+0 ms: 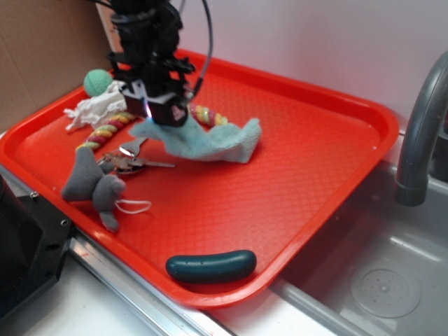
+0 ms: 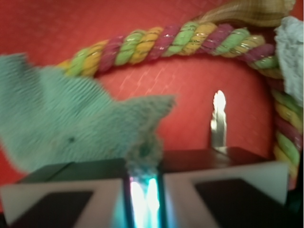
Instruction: Grab the blue cloth.
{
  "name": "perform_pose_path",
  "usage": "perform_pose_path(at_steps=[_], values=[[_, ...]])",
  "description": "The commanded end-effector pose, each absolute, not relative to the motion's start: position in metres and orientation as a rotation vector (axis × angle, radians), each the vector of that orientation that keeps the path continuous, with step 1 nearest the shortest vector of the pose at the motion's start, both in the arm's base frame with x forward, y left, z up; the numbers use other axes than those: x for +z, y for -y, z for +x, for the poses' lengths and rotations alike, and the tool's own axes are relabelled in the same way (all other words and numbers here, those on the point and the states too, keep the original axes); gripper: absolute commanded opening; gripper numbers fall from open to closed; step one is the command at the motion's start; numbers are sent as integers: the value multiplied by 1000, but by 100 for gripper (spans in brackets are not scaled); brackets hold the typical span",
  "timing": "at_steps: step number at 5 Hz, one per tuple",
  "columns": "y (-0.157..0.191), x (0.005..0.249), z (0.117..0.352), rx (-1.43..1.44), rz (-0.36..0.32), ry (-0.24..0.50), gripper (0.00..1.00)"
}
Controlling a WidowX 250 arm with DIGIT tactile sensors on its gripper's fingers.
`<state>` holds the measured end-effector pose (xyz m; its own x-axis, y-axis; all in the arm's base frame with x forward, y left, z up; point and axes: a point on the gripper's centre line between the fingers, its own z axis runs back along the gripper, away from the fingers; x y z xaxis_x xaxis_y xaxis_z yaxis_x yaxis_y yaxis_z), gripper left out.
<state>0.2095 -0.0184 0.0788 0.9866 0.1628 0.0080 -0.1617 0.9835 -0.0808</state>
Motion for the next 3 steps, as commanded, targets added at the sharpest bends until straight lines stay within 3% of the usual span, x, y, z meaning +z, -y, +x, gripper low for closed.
perform_pose_path(at_steps=[1,2,3], values=[[5,174,202,9,-70,170,0],[7,224,210,40,-43,186,0],[1,247,212,84,-4,215,0]])
